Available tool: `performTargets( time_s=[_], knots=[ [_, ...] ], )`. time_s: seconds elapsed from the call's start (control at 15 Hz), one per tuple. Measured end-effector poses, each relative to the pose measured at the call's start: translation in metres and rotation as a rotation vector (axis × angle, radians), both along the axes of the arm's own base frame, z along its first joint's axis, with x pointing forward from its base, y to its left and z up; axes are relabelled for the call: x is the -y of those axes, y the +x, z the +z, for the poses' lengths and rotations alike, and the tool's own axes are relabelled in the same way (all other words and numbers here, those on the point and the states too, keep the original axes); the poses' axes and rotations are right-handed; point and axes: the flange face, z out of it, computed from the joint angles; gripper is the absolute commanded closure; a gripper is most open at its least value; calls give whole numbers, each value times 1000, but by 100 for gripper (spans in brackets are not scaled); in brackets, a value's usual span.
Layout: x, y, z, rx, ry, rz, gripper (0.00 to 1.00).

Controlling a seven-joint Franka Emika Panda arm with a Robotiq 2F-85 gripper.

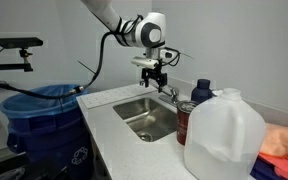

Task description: Move the tap faucet to the left

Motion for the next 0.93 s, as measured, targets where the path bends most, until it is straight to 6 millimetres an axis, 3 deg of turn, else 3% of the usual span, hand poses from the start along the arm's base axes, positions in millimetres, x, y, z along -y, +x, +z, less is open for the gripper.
performTargets(
  time_s=[0.93],
  knots=[
    [-103,38,-11,94,55,108,0]
  ],
)
